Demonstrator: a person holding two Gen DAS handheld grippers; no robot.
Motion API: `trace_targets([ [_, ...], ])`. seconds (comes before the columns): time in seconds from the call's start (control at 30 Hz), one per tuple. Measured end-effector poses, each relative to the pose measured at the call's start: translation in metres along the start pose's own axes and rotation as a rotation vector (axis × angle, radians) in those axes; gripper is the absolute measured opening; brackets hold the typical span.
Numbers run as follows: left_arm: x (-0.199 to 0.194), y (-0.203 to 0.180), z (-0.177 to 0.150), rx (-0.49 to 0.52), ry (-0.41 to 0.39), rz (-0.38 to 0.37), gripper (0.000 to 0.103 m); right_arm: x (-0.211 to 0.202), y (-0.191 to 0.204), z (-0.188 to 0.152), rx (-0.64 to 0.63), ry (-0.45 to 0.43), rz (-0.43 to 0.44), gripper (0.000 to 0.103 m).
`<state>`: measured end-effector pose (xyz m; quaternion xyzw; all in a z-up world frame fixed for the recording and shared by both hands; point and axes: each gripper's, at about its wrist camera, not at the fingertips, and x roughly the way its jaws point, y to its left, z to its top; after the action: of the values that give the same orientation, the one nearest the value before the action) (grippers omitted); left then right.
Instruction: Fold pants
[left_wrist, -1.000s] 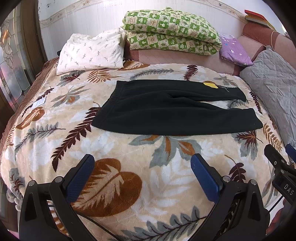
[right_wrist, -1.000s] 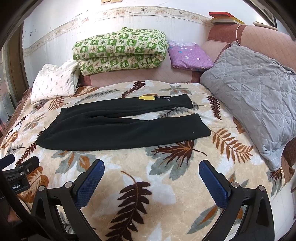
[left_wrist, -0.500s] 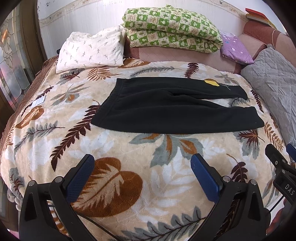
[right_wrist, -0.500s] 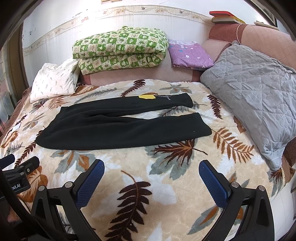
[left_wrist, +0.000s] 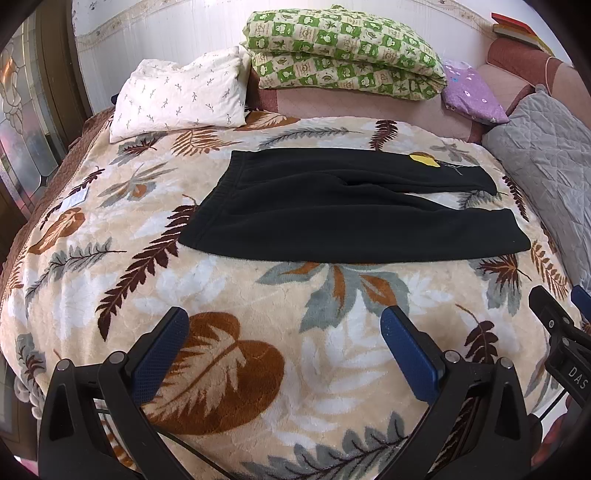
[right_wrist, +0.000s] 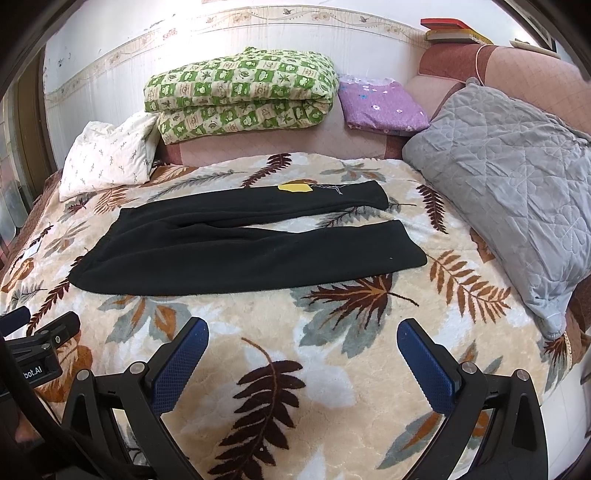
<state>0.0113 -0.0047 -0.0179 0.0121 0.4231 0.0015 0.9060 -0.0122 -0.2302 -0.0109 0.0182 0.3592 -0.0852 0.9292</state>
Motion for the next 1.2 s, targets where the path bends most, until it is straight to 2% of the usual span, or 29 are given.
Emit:
trace_targets([
  [0.6,0.009,0.003,0.004,0.002,0.011,0.018,0.103,0.004,0.000,0.001,0.000,0.001,0.000,0.102],
  [0.97,0.027,0.000,0.017,0.014,0.042,0.041,0.103,0.025,-0.005,0.012,-0.021,0.024,0.024,0.102],
  [1.07,0.037,-0.002,0.024,0.029,0.072,0.047,0.103,0.032,-0.004,0.019,-0.037,0.039,0.073,0.102],
  [1.2,0.055,-0.004,0.040,0.072,0.154,0.044,0.103,0.042,0.000,0.033,-0.097,0.060,0.118,0.102],
])
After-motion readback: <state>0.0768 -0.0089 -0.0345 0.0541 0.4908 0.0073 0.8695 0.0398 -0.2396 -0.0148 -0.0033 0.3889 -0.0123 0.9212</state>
